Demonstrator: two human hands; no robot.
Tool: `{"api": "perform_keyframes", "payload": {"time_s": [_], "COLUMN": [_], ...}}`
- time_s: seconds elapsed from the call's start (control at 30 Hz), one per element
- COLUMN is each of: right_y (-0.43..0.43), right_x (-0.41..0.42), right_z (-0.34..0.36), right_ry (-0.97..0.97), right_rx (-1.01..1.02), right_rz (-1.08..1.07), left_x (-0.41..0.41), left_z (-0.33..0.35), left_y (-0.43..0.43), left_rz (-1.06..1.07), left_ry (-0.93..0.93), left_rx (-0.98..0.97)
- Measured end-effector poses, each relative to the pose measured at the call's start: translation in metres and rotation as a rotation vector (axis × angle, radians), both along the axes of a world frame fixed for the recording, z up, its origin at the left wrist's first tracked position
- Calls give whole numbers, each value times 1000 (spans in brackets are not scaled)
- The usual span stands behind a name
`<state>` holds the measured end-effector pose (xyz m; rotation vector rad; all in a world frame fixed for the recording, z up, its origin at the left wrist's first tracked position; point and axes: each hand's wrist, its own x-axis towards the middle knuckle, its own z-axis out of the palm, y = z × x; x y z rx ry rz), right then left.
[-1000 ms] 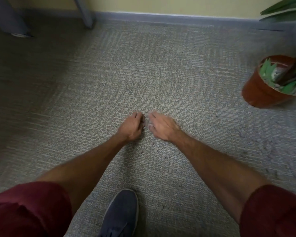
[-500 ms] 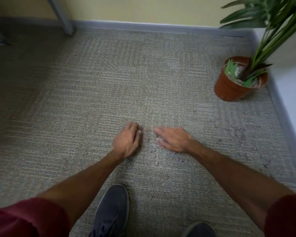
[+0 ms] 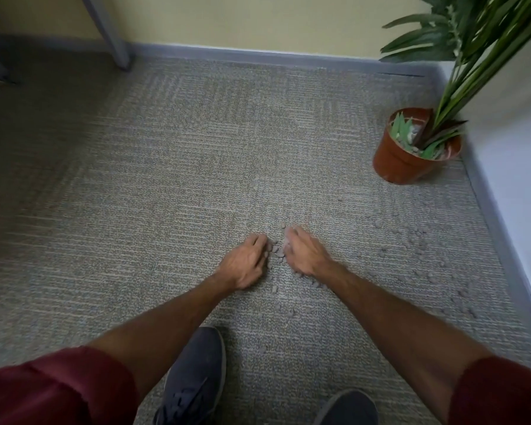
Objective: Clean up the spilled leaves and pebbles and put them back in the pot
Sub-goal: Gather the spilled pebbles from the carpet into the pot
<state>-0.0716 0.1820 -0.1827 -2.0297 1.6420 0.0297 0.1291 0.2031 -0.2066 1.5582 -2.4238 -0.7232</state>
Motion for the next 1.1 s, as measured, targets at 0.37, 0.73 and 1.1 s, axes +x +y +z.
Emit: {"api": "perform_keyframes", "payload": {"time_s": [0.37,0.73,1.1], "right_y": [-7,9,17], "right_x": [-57,-10,-4], "right_z": [14,4,18], "right_ry": [315,-31,87], "right_rx": [156,150,36], "right_rz": [321,15,229], "left_x": [15,-21,-29], "left_z": [2,16,19], "left_y": [-14,-21,-10], "left_rz": [-116,-48,-11], "left_ry": [-179,-178,-131], "left_rx": [6,157,149]}}
